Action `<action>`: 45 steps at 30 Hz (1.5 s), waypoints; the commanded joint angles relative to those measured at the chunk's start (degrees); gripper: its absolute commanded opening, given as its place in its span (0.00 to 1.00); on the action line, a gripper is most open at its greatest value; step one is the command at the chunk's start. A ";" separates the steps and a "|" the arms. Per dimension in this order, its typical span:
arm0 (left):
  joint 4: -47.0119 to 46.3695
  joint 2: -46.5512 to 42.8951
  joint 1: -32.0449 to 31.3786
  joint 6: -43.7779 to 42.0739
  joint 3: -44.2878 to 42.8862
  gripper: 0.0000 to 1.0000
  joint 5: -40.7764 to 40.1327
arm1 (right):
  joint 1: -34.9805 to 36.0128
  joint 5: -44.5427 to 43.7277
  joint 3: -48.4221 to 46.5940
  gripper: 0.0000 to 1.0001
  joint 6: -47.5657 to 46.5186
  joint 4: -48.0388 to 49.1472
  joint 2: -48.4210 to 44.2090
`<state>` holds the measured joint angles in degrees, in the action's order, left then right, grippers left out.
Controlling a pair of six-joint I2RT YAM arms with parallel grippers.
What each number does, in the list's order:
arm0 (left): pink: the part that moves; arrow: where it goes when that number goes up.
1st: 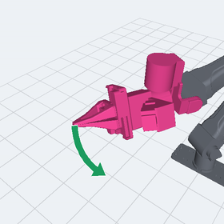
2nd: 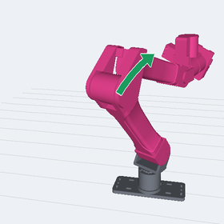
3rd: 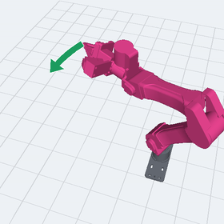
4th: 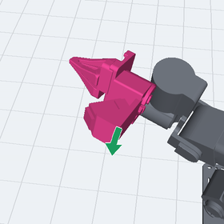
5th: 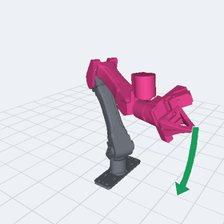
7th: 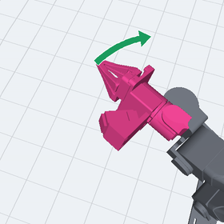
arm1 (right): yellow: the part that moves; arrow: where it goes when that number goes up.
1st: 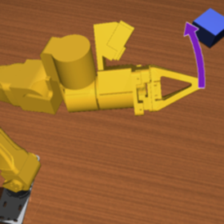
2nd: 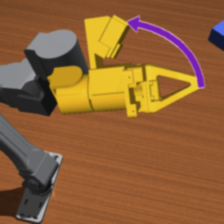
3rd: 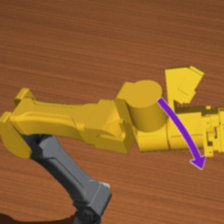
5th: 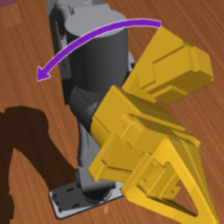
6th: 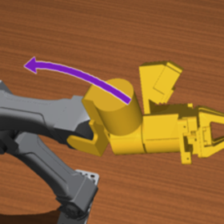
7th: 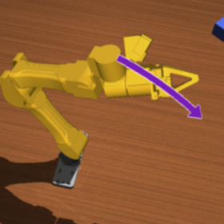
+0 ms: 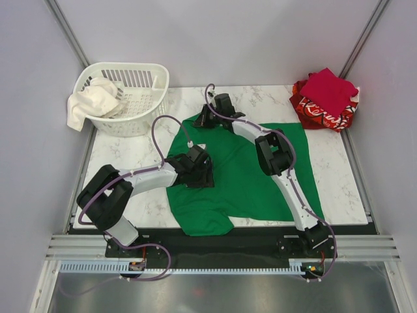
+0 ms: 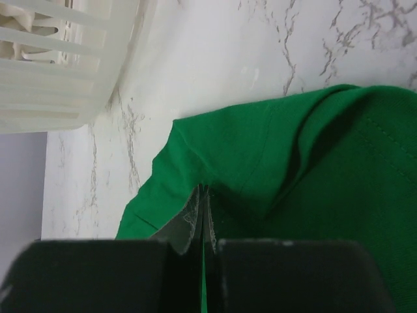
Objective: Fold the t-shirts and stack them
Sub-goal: Flatten the tshirt out
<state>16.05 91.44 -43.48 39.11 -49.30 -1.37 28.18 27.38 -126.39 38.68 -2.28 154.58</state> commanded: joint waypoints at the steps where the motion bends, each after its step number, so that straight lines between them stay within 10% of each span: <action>1: -1.90 -1.70 -0.29 -1.85 0.69 0.67 0.14 | -0.41 -2.93 -0.88 0.00 -2.46 -1.49 0.28; 10: -2.34 -2.05 -0.29 -1.85 1.05 0.67 0.22 | -3.40 -20.76 -13.25 0.00 -6.33 -4.49 7.65; 19: -2.61 -2.05 -0.37 -1.76 1.22 0.66 -0.04 | -3.57 -40.62 -19.68 0.03 -0.88 20.89 10.03; 26: -2.96 -1.97 -0.46 -1.50 1.31 0.66 -0.22 | -3.40 -44.87 -22.51 0.28 -8.43 36.55 5.13; 34: -2.52 -3.80 -0.37 -1.49 -1.40 0.69 -1.79 | -5.42 -38.63 21.93 0.74 -10.53 35.87 -32.29; 45: 7.50 -1.27 5.42 -11.51 -23.37 0.85 -9.88 | -6.74 -41.52 58.79 0.89 -21.17 9.42 -65.79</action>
<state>20.95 88.60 -40.07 32.99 -67.96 -7.07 21.12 -13.87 -73.03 22.92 18.48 91.02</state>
